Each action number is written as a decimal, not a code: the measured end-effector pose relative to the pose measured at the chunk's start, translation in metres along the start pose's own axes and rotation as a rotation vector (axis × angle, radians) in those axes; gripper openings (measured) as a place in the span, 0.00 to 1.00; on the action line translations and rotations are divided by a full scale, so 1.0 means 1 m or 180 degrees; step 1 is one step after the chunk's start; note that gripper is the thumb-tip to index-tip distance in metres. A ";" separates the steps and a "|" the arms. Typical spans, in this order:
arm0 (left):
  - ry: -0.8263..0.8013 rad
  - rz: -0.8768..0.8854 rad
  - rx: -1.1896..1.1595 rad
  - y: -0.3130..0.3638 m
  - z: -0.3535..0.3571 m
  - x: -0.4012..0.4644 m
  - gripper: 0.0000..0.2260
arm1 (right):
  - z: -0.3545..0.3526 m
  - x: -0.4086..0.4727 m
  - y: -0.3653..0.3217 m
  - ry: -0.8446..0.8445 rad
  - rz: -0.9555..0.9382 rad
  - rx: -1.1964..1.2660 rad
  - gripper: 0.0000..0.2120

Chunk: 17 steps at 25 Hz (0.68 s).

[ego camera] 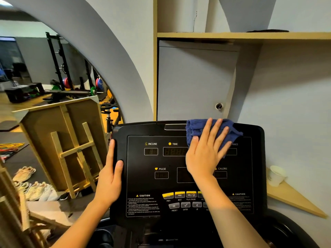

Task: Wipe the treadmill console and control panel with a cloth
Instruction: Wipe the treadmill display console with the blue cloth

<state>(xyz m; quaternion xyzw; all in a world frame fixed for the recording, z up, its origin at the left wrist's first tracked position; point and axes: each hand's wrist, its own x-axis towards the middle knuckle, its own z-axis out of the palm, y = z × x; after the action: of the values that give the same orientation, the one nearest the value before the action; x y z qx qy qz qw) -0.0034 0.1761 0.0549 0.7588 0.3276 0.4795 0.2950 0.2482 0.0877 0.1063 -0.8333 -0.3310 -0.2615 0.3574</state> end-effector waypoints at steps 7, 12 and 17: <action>0.0053 0.0014 0.0057 -0.004 0.000 0.001 0.28 | 0.004 -0.020 -0.046 -0.0099 -0.0190 0.0028 0.32; 0.0067 -0.0021 0.0140 -0.007 -0.001 0.000 0.27 | 0.007 -0.035 -0.075 -0.0203 -0.0479 0.0109 0.33; 0.0057 0.0076 0.0114 -0.003 -0.001 -0.001 0.27 | 0.008 -0.051 -0.099 -0.0335 -0.0724 0.0169 0.34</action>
<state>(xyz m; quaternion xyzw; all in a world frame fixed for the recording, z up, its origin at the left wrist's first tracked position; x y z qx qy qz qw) -0.0058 0.1777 0.0523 0.7634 0.3297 0.4839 0.2726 0.1439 0.1279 0.1091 -0.7932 -0.4485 -0.2473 0.3294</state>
